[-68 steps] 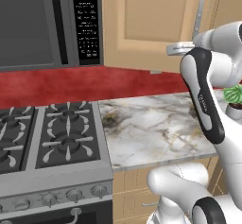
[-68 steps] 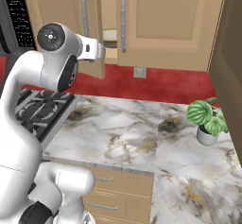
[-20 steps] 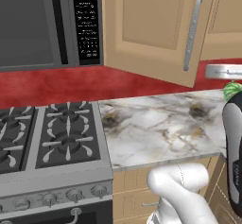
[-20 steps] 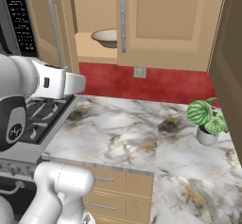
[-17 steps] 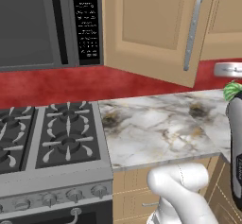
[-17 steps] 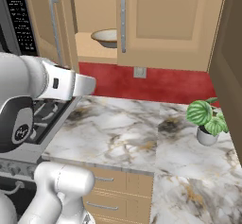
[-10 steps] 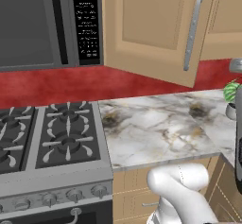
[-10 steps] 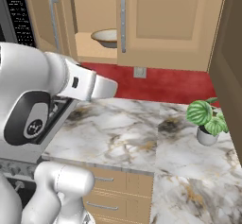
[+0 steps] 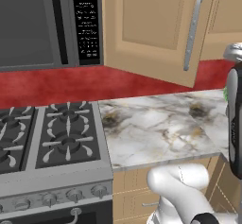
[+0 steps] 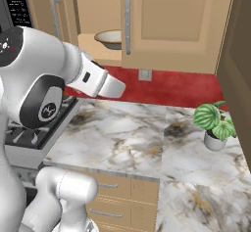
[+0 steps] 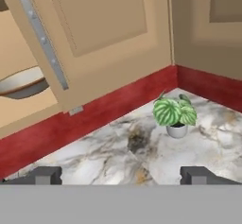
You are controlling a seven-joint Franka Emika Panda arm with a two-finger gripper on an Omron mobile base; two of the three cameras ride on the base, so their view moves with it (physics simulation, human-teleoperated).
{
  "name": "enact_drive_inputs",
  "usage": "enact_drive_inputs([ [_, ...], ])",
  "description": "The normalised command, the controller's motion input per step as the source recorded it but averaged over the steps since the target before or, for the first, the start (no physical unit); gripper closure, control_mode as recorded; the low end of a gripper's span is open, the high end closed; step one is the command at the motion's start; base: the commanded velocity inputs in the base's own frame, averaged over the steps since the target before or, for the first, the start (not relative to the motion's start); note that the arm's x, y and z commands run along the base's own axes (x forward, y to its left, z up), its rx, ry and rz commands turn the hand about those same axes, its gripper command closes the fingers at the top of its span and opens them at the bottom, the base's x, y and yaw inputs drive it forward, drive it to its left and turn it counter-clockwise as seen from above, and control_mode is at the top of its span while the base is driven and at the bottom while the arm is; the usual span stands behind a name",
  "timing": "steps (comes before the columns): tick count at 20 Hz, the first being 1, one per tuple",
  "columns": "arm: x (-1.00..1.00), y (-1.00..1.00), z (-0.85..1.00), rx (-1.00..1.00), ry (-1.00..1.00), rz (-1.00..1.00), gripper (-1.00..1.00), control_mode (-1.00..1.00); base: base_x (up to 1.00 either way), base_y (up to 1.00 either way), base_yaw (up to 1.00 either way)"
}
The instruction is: Move the bowls from the cabinet to the plates on the dining table.
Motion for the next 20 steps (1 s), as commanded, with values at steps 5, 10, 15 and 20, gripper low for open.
enact_drive_inputs([
  [5, 0.01, -0.10, 0.00, 0.19, -0.01, 0.00, -1.00, -1.00, 0.00, 0.00, 0.00],
  [10, -0.01, -0.04, 0.02, 0.21, -0.02, 0.00, -1.00, -1.00, 0.00, 0.00, 0.00],
  [15, 0.00, 0.06, 0.00, 0.22, -0.12, 0.00, -1.00, -1.00, 0.00, 0.00, 0.00],
  [20, 0.02, 0.19, 0.00, 0.17, -0.15, 0.00, -1.00, -1.00, 0.00, 0.00, 0.00],
])
